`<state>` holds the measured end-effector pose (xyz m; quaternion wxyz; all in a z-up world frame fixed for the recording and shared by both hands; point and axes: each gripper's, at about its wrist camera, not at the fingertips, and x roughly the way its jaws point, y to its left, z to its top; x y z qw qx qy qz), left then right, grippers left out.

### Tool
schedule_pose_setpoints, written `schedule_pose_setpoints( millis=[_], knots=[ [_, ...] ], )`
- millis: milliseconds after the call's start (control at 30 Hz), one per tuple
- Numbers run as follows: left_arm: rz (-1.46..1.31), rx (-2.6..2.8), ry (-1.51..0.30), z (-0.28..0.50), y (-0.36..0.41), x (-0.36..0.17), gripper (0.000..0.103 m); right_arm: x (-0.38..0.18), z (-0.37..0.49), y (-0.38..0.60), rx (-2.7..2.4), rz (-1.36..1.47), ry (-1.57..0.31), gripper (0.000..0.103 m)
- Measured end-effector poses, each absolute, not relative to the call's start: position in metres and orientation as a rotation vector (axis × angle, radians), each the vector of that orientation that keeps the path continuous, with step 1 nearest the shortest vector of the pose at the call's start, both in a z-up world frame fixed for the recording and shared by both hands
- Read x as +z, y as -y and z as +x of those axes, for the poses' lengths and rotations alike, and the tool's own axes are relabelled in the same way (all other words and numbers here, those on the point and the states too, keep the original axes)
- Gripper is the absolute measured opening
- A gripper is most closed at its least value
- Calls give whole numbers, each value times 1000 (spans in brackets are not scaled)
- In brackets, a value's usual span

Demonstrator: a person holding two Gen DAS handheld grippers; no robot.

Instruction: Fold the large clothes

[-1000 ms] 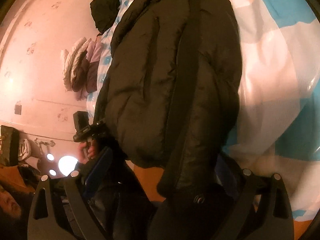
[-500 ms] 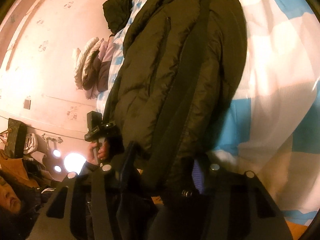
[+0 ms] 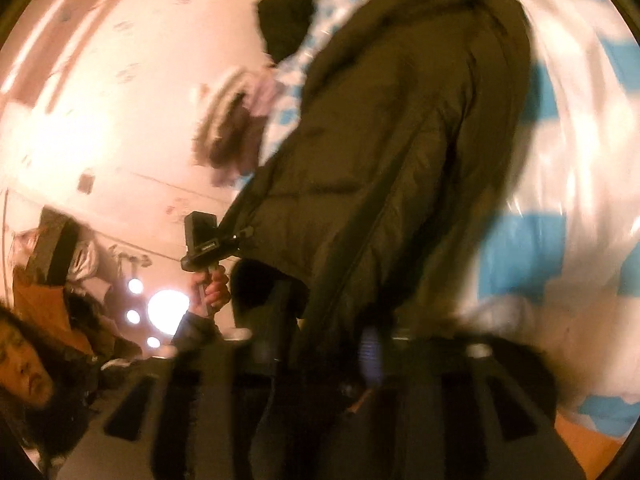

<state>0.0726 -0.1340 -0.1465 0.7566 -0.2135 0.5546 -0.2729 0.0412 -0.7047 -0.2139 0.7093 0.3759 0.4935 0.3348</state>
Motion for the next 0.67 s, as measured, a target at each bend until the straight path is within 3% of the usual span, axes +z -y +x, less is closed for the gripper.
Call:
schedule_pose_setpoints(
  millis=[67,133,267,300,333,367,467,667],
  knots=[
    [-469,-569,-1244,76,136,-164,43,-223,44,701,723,826,-1126,56],
    [-503,-545,-1260,78,137,-178,52,-226,45,702,711,819,-1121,56],
    [-520,-533,-1267,79,141,-187,53,-225,44,698,688,824,-1088,24],
    [-518,-533,-1257,79,144,-185,51,-222,41,696,683,819,-1067,21],
    [-515,-541,-1244,79,145,-183,26,-218,39,695,674,815,-1046,18],
    [-514,-547,-1234,79,146,-179,18,-215,37,695,671,815,-1027,14],
    [-536,-575,-1179,75,135,-163,10,-197,29,697,668,827,-943,11],
    [-556,-682,-1077,53,129,-105,8,-151,3,705,706,818,-814,10]
  ],
)
